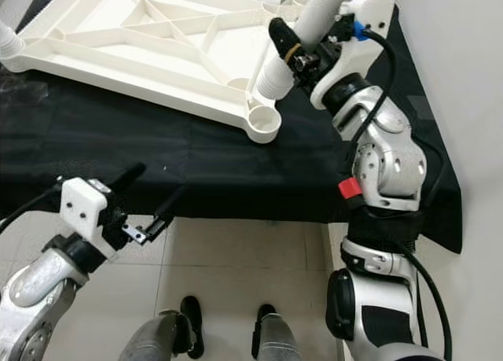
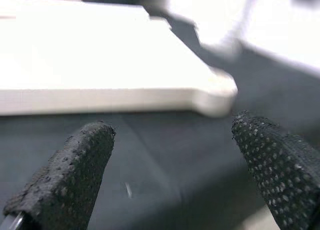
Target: Building children table
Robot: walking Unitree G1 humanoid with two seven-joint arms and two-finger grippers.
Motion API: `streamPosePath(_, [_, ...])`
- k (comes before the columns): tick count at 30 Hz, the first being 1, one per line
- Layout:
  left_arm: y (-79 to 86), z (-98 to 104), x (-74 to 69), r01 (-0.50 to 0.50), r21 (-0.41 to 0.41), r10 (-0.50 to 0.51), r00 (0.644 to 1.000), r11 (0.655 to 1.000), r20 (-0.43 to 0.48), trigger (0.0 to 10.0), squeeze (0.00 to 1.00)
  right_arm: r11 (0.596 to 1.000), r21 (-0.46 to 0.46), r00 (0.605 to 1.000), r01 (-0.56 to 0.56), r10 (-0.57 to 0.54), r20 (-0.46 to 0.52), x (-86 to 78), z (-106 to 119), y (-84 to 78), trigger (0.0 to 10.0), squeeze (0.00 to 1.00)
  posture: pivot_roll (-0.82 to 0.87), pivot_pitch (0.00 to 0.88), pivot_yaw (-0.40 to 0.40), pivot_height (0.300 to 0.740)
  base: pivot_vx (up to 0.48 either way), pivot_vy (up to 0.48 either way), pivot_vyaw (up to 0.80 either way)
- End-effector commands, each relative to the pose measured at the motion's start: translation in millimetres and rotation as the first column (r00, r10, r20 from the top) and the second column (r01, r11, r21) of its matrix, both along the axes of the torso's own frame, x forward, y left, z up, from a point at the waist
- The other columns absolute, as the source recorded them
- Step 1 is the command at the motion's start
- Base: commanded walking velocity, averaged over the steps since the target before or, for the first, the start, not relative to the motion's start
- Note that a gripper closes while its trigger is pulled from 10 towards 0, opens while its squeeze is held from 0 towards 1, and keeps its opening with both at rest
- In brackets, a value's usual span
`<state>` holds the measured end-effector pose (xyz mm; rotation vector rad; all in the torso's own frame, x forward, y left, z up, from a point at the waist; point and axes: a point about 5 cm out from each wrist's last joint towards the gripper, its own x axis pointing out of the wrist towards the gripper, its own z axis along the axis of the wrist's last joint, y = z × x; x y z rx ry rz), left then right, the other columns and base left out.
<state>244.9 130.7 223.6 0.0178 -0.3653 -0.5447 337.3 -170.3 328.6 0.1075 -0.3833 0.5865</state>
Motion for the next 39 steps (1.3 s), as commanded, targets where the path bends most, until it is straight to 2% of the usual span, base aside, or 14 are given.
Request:
streamPosePath(1, [1.8,-10.2,2.1,-0.02,-0.052,0.016,0.997,0.998,-0.082,10.0,0.0,0.998,-0.015,0.998,-0.062,0.062,-0.024,-5.2,-11.4,5.4,10.0,0.0,-0.01,0.206,-0.032,0.74,0.0,0.0,0.0])
streamPosePath(3, [0.5,-13.5,4.6,-0.033,-0.059,0.026,0.993,0.998,-0.116,10.0,0.0,0.993,-0.038,0.992,-0.107,0.104,-0.075,-13.0,-33.0,12.7,10.0,0.0,-0.01,0.168,-0.042,0.74,0.0,0.0,0.0])
streamPosePath(5, [0.2,-15.1,6.0,-0.035,-0.056,0.027,0.991,0.998,-0.135,10.0,0.0,0.991,-0.046,0.989,-0.123,0.118,-0.092,-15.7,-40.3,14.9,10.0,0.0,-0.01,0.168,-0.042,0.74,0.0,0.0,0.0])
streamPosePath(7, [-1.1,-18.8,5.1,-0.014,-0.121,-0.003,0.991,0.993,-0.136,10.0,0.0,0.986,-0.007,0.975,-0.167,0.164,-0.153,-23.5,-64.3,22.8,10.0,0.0,-0.01,0.107,-0.051,0.74,0.24,0.0,0.0])
streamPosePath(12, [-2.1,-26.7,5.0,-0.038,-0.111,0.019,0.986,0.993,-0.166,10.0,0.0,0.981,-0.011,0.966,-0.191,0.186,-0.18,-30.6,-79.1,28.7,10.0,0.0,0.0,0.082,-0.054,0.74,0.48,0.0,0.0])
streamPosePath(16, [-2.6,-36.9,5.9,-0.048,-0.151,0.015,0.977,0.987,-0.214,10.0,0.0,0.977,0.016,0.952,-0.211,0.209,-0.225,-34.2,-94.4,30.4,10.0,0.0,0.0,0.034,-0.064,0.74,0.36,0.0,0.0])
streamPosePath(18, [-6.2,-44.3,4.4,-0.031,-0.136,-0.003,0.97,0.99,-0.241,10.0,0.0,0.975,-0.007,0.943,-0.222,0.213,-0.256,-37.4,-105.3,32.0,10.0,0.0,0.0,0.016,-0.061,0.74,0.0,0.0,0.0])
streamPosePath(22, [-9.6,-50.3,2.8,-0.01,-0.101,-0.016,0.968,0.995,-0.25,10.0,0.0,0.971,-0.007,0.934,-0.238,0.227,-0.276,-40.0,-111.5,33.7,10.0,0.0,-0.01,0.011,-0.059,0.74,0.0,0.0,0.0])
streamPosePath(24, [-11.7,-54.6,3.8,-0.001,-0.111,-0.029,0.964,0.994,-0.264,10.0,0.0,0.959,-0.045,0.924,-0.28,0.257,-0.285,-45.6,-118.2,39.3,10.0,0.0,-0.01,0.0,-0.054,0.74,0.0,0.0,0.0])
streamPosePath(28, [-14.1,-54.8,5.6,0.035,-0.065,-0.05,0.968,0.997,-0.247,10.0,0.0,0.943,-0.115,0.916,-0.313,0.267,-0.3,-47.4,-125.0,43.4,10.0,0.0,-0.02,0.0,-0.046,0.74,0.0,0.0,0.0])
streamPosePath(32, [-13.5,-47.0,9.0,0.062,-0.06,-0.074,0.973,0.996,-0.217,10.0,0.0,0.936,-0.139,0.917,-0.323,0.273,-0.292,-46.3,-124.6,43.1,10.0,0.0,-0.03,0.0,-0.037,0.74,0.0,0.0,0.0])
streamPosePath(33, [-15.0,-33.2,11.6,0.111,-0.044,-0.117,0.979,0.993,-0.167,10.0,0.0,0.92,-0.158,0.912,-0.358,0.308,-0.272,-48.0,-120.4,42.1,10.0,0.0,-0.03,0.0,-0.032,0.74,0.0,0.0,0.0])
streamPosePath(38, [-19.4,-7.5,14.4,0.2,-0.039,-0.203,0.976,0.979,-0.08,10.0,0.0,0.882,-0.222,0.899,-0.415,0.36,-0.251,-51.4,-117.4,42.6,10.0,0.0,-0.03,0.0,-0.029,0.74,0.0,0.0,0.0])
streamPosePath(39, [-22.1,8.3,14.9,0.263,-0.034,-0.264,0.964,0.964,-0.034,10.0,0.0,0.867,-0.257,0.896,-0.426,0.368,-0.248,-52.0,-117.7,43.6,10.0,0.0,-0.03,0.0,-0.027,0.74,0.0,0.0,0.0])
